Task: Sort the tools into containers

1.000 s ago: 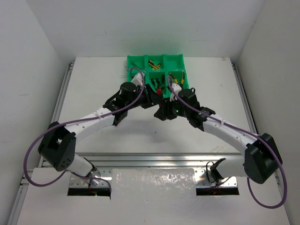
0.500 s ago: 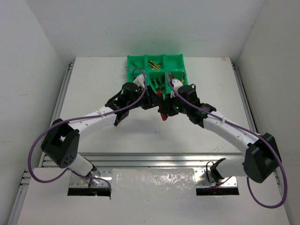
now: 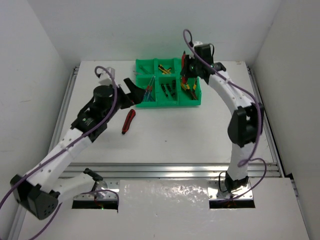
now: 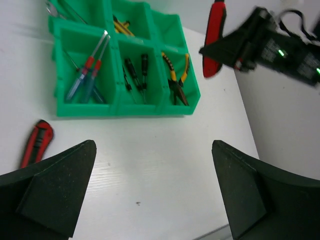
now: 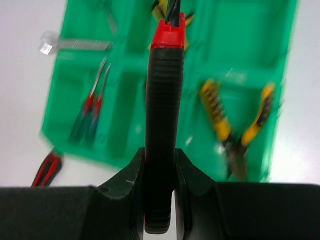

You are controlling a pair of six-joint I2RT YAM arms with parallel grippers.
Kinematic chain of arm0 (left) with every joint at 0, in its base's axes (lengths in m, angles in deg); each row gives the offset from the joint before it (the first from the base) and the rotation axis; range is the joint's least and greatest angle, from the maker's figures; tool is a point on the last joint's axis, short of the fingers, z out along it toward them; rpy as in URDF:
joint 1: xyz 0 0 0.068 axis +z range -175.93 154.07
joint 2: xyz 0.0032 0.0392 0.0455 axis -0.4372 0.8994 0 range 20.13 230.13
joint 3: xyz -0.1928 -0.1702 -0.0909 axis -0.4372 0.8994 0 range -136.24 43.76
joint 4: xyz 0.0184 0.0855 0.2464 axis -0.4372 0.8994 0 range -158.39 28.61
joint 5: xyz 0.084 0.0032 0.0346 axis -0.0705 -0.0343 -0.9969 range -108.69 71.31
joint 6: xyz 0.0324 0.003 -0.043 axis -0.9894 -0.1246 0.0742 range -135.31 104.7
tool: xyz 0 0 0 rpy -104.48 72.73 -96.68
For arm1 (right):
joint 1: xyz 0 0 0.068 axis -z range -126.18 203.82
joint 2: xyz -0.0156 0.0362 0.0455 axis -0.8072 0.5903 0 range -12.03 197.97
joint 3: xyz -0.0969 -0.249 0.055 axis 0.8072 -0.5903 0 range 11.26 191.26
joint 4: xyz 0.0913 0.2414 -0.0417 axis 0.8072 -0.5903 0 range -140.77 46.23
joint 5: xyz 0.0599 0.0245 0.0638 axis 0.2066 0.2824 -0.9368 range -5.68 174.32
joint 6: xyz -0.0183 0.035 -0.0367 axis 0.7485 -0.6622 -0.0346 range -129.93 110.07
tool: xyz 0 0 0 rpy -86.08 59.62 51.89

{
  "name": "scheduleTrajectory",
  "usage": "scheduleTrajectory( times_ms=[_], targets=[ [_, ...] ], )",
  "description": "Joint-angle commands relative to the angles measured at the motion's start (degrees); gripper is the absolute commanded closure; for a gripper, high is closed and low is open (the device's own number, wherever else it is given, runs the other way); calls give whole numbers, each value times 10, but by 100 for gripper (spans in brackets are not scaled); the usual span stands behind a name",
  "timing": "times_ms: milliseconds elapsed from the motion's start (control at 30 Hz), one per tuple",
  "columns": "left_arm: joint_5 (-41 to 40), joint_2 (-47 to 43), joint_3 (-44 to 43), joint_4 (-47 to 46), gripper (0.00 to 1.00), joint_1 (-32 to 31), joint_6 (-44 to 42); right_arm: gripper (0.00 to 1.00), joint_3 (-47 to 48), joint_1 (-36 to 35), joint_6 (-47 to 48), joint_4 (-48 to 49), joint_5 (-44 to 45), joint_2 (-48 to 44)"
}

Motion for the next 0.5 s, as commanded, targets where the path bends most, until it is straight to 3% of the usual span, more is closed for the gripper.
scheduleTrajectory(
  times_ms=[0, 67, 167, 300, 467],
  targets=[
    [-49, -40, 8, 70, 0, 1, -95, 100, 176, 18, 46, -49, 17, 128],
    [-36, -58, 15, 82, 0, 1, -104, 100, 264, 23, 54, -39, 29, 176],
    [20, -78, 50, 67, 0, 1, -117, 100, 264, 27, 64, 80, 66, 209],
    [31, -87, 87, 63, 0, 0, -104, 100, 243, 47, 21, 187, 93, 237],
    [67, -88, 109, 43, 0, -2, -87, 100, 335, 56, -17, 236, 100, 336]
  ],
)
